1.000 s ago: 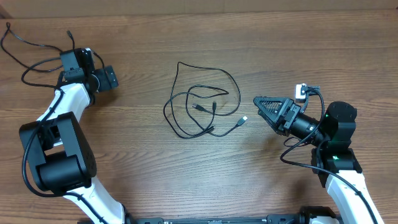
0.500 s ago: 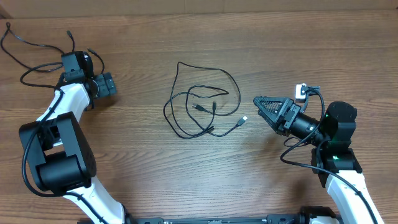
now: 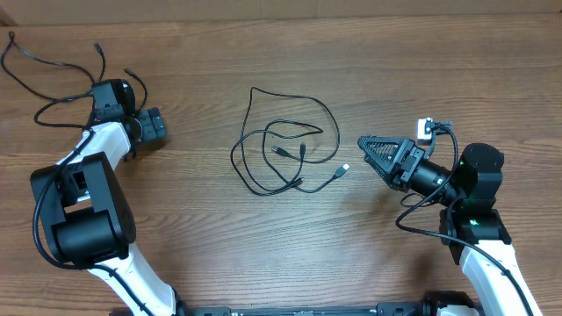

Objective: Untangle cables

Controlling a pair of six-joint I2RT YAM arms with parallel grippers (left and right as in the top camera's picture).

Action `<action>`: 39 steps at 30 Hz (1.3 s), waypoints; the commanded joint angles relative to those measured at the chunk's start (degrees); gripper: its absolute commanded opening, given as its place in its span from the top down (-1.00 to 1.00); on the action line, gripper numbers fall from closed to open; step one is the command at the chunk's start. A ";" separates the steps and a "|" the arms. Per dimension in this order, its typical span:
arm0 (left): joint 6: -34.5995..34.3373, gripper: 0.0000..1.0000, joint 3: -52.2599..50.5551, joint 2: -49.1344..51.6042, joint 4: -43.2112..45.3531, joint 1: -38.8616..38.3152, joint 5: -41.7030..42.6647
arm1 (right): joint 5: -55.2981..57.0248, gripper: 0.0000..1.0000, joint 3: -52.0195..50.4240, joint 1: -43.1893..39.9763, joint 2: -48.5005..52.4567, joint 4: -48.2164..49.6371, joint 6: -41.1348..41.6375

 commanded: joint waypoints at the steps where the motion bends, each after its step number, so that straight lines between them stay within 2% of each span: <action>1: -0.76 -0.99 -0.70 2.25 0.79 0.37 -0.15 | 0.59 -1.00 0.48 -0.07 -0.39 0.11 -0.48; 16: -0.83 -0.99 -0.68 11.19 7.28 0.22 1.18 | 1.05 -1.00 0.48 -0.07 -0.39 0.11 -0.48; 39: -1.68 -0.99 -0.68 13.64 18.75 0.17 1.22 | 1.20 -1.00 0.48 -0.07 -0.39 0.11 -0.48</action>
